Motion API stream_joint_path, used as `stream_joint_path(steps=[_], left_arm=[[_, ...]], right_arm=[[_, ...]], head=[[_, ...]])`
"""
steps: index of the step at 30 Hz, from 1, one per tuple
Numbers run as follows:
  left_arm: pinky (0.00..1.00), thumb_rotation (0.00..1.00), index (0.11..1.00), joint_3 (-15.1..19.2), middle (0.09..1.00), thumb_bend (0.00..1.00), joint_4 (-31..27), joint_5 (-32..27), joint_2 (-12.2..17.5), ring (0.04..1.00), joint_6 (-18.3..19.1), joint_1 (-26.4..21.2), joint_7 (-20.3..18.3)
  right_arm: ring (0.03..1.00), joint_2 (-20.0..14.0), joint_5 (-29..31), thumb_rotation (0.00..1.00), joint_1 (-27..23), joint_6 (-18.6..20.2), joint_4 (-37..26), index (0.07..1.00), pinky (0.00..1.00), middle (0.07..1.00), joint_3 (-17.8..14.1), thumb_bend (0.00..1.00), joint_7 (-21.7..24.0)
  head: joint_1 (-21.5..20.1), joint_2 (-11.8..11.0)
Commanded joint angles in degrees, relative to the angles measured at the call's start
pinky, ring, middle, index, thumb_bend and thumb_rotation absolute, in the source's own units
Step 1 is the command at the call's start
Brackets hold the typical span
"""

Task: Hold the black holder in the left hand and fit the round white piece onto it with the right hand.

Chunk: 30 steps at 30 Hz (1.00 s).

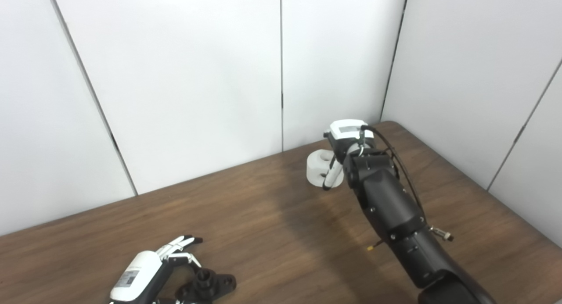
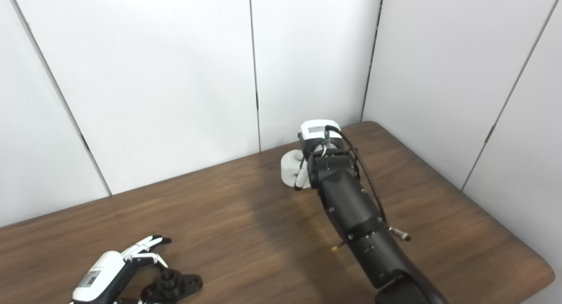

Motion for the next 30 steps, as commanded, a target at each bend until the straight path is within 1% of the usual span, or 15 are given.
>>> stream_joint_path(steps=[1, 8, 14, 19, 26, 30], left_arm=[[0.85, 0.05, 0.488, -2.2, 0.888, 0.52, 1.4, 2.1, 2.1, 0.928, 2.2, 3.8, -7.2], [0.84, 0.05, 0.488, -1.8, 0.890, 0.52, -1.2, 2.2, 2.4, 0.927, 3.9, 4.6, -9.0], [0.83, 0.05, 0.488, -1.5, 0.887, 0.52, -3.2, 2.5, 2.6, 0.919, 5.4, 5.1, -10.2], [0.83, 0.05, 0.488, -1.3, 0.886, 0.52, -4.5, 2.3, 2.7, 0.920, 6.5, 5.5, -10.9], [0.84, 0.05, 0.488, -1.3, 0.889, 0.52, -5.6, 2.1, 2.7, 0.921, 7.4, 6.0, -11.7], [0.83, 0.05, 0.488, -1.2, 0.885, 0.52, -5.0, 2.2, 2.5, 0.919, 6.6, 6.0, -11.0]], right_arm=[[1.000, -2.3, 1.3, 0.28, -3.3, -0.1, -0.2, 0.886, 1.00, 1.000, 0.3, 0.98, -1.5], [1.000, -4.3, 6.8, 0.26, -3.1, -0.3, 4.2, 0.883, 1.00, 1.000, 1.9, 0.98, -6.3], [1.000, -5.5, 10.7, 0.25, -3.2, -0.1, 6.7, 0.884, 1.00, 1.000, 3.8, 0.97, -9.8], [1.000, -6.0, 12.5, 0.25, -3.4, 0.2, 8.3, 0.881, 0.99, 1.000, 5.0, 0.96, -11.9], [1.000, -6.2, 13.5, 0.26, -3.3, 0.2, 9.4, 0.884, 1.00, 1.000, 5.6, 0.95, -13.2], [1.000, -5.8, 14.6, 0.26, -3.2, 0.3, 10.3, 0.880, 0.99, 1.000, 5.4, 0.94, -15.2]], head=[[0.3, 0.1], [1.2, 0.4], [1.4, 0.6], [1.4, 0.6], [2.1, 0.9], [2.3, 1.0]])
